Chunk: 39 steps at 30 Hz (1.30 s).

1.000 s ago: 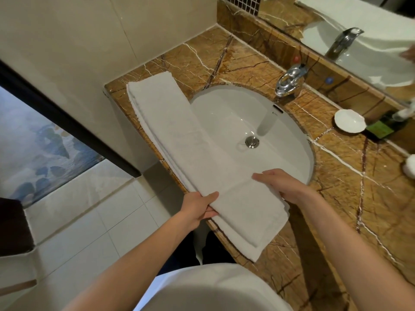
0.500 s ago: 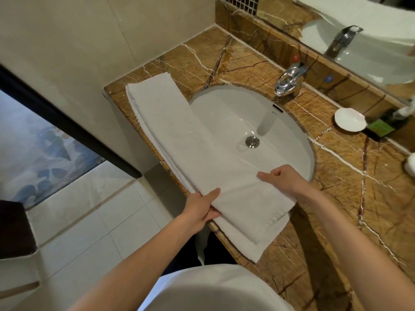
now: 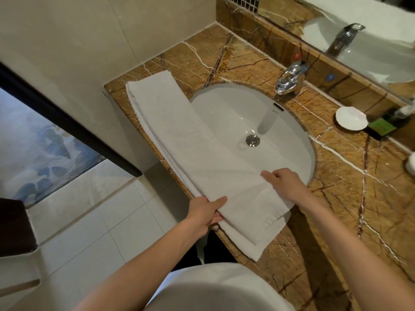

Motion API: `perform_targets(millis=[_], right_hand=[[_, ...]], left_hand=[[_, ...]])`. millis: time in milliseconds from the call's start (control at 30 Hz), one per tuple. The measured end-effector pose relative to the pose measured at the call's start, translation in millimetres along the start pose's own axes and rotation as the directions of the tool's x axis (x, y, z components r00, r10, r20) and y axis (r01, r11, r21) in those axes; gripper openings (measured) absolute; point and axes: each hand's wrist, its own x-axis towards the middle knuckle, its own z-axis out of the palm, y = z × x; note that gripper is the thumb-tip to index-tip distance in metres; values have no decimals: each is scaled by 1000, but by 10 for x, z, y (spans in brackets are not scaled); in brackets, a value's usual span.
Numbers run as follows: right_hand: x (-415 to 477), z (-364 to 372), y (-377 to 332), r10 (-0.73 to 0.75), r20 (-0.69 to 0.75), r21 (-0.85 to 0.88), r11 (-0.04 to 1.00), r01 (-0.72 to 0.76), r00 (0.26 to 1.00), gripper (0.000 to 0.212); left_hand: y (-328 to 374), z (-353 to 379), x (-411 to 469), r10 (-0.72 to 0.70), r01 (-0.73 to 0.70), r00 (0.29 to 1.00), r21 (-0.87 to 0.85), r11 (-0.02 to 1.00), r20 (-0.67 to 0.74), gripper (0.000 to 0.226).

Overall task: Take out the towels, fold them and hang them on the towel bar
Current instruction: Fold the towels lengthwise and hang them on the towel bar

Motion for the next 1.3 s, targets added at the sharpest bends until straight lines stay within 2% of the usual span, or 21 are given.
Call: perform_targets(millis=[200, 367, 433, 533, 800, 967, 1033, 1167, 1300], right_hand=[[-22, 51, 21, 57, 2, 62, 996, -57, 998, 54], [-65, -1, 111, 31, 83, 31, 999, -34, 996, 37], [-82, -21, 148, 8, 92, 34, 999, -11, 996, 35], [-138, -33, 143, -17, 101, 6, 1000, 16, 995, 42], [-245, -109, 63, -87, 114, -39, 995, 92, 990, 44], [-286, 25, 122, 4, 132, -113, 993, 11, 991, 45], [-321, 135, 155, 6, 87, -171, 985, 9, 996, 42], [-403, 224, 201, -86, -43, -304, 950, 69, 995, 37], [-479, 241, 197, -122, -137, -421, 905, 54, 983, 35]], left_hand=[[-32, -29, -5, 9, -8, 999, 26, 1000, -42, 30], [-14, -68, -72, -53, 54, 989, -4, 999, 135, 30], [-33, -76, -84, -53, 49, 985, 24, 998, 164, 30], [-69, -72, -92, -38, 31, 992, 53, 998, 124, 30], [-93, -70, -116, -52, 51, 998, 32, 998, 39, 30], [-130, -107, -174, -88, 83, 995, 108, 991, 42, 27], [-172, -118, -188, -107, 97, 993, 161, 982, 54, 26], [-212, -134, -191, -112, 95, 992, 231, 968, 62, 30], [-208, -115, -200, -132, 113, 990, 308, 945, 42, 27]])
